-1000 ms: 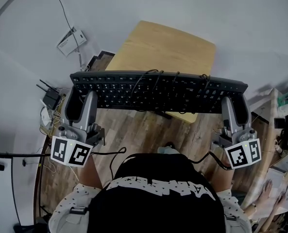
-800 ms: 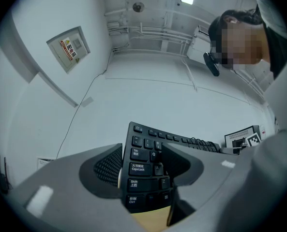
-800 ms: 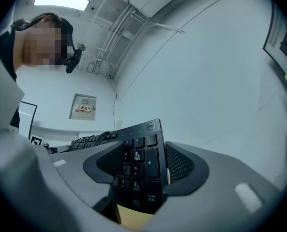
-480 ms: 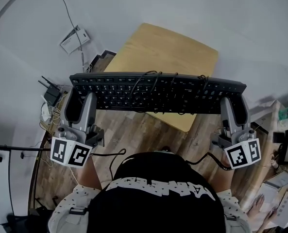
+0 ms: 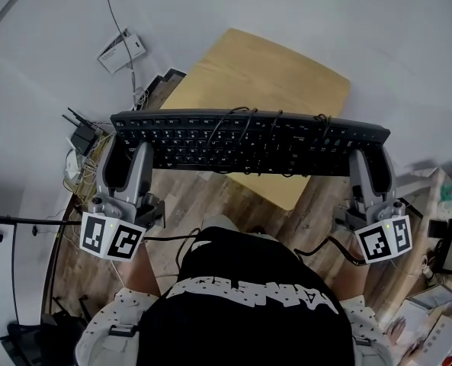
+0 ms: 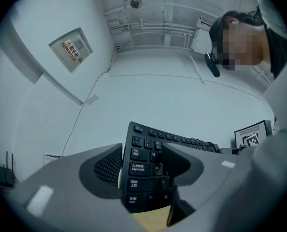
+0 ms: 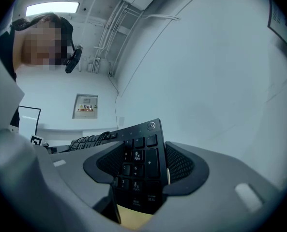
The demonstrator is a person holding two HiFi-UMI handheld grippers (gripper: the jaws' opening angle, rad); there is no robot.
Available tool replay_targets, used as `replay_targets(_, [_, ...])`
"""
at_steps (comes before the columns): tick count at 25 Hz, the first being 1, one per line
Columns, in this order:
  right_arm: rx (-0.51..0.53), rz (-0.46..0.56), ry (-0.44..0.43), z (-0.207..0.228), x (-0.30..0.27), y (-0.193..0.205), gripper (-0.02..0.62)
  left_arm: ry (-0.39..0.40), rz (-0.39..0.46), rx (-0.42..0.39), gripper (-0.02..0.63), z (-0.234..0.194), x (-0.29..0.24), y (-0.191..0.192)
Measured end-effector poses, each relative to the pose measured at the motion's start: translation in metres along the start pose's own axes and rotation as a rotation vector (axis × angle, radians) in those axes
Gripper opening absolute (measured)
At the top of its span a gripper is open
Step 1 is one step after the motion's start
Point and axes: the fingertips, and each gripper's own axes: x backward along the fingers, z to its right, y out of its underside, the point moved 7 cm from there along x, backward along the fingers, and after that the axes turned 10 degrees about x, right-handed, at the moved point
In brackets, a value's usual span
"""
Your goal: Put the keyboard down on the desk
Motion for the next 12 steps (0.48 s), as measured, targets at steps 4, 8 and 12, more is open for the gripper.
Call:
replay_targets(4, [0.013,-0.015,0.019,-0.001,0.003,-0.002,0.278,0.012,-0.007,0.018,0.232,-0.004,-0.004,0.006])
replay_targets(8, [0.049,-0.010,0.047,-0.005,0.004,-0.003,0.278,0.047,0.004,0.047,0.232,-0.013,-0.012,0.016])
replay_targets(12, [0.079,0.018,0.071,-0.010,0.009,-0.003,0.279,0.088,0.024,0.058,0.233,-0.020,-0.016,0.021])
